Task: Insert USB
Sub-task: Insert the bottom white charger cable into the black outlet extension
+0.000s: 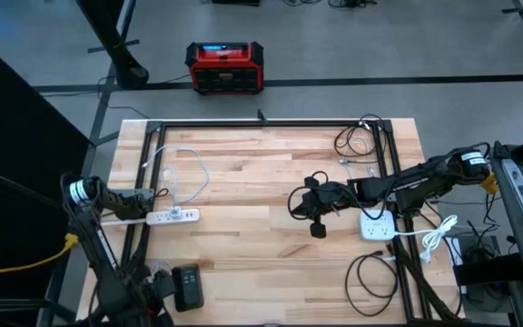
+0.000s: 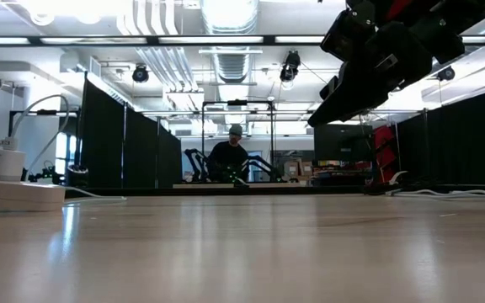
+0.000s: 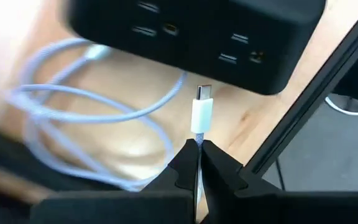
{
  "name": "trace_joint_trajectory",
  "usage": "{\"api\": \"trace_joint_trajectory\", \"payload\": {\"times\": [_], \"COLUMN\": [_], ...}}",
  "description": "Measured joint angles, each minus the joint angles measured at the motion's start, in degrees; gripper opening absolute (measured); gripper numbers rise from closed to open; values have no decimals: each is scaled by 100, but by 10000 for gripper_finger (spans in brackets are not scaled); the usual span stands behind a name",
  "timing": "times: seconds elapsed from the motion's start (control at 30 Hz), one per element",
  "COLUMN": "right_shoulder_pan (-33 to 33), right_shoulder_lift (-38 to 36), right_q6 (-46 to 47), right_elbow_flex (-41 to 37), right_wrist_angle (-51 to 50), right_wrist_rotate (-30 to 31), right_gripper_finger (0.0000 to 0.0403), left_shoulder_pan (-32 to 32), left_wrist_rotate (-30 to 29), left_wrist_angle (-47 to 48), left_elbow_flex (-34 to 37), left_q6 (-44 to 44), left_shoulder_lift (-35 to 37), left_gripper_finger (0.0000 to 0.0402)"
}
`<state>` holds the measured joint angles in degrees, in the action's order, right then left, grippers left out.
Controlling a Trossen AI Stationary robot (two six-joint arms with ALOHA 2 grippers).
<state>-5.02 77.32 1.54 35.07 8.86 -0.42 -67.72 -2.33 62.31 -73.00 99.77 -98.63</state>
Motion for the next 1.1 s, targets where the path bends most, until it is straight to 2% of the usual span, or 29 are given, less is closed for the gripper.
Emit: {"api": "trace_joint_trajectory", "payload": {"times": [0.13, 0.2, 0.27, 0.4, 0.5, 0.57, 0.67, 0.9, 1.0, 1.1], "right_shoulder_pan": [0, 0, 0, -42, -102, -106, -135, -212, -210, -210], "right_shoulder_lift": [0, 14, 72, 328, 650, 898, 1276, 2171, 2372, 2527], "right_q6": [84, 176, 175, 303, 716, 993, 1129, 638, 444, 311], "right_elbow_flex": [0, 0, 0, 2, 4, 85, 365, 1213, 1595, 2091], "right_wrist_angle": [242, 582, 1173, 2777, 4030, 4503, 4564, 4512, 4228, 3559], "right_wrist_rotate": [-124, -517, -1218, -2477, -2930, -2980, -2962, -2726, -2324, -2030], "right_gripper_finger": [0, 0, 0, 0, 0, 0, 0, 5, 31, 76], "left_shoulder_pan": [31, 80, 160, 391, 677, 884, 1176, 1795, 1941, 2033], "left_wrist_rotate": [-8, -11, -48, -658, -1260, -1553, -1884, -2166, -2331, -2467], "left_wrist_angle": [1521, 2233, 2755, 2781, 2777, 2768, 2770, 2670, 2542, 2426], "left_elbow_flex": [-849, -1243, -1564, -1702, -1696, -1693, -1689, -1691, -1696, -1698], "left_q6": [124, 173, 138, -329, -735, -987, -1396, -2419, -2898, -3344], "left_shoulder_lift": [0, 0, 9, 74, 62, 39, 31, 33, 33, 33], "left_gripper_finger": [0, 0, 0, 0, 0, 0, 0, 0, 0, 0]}}
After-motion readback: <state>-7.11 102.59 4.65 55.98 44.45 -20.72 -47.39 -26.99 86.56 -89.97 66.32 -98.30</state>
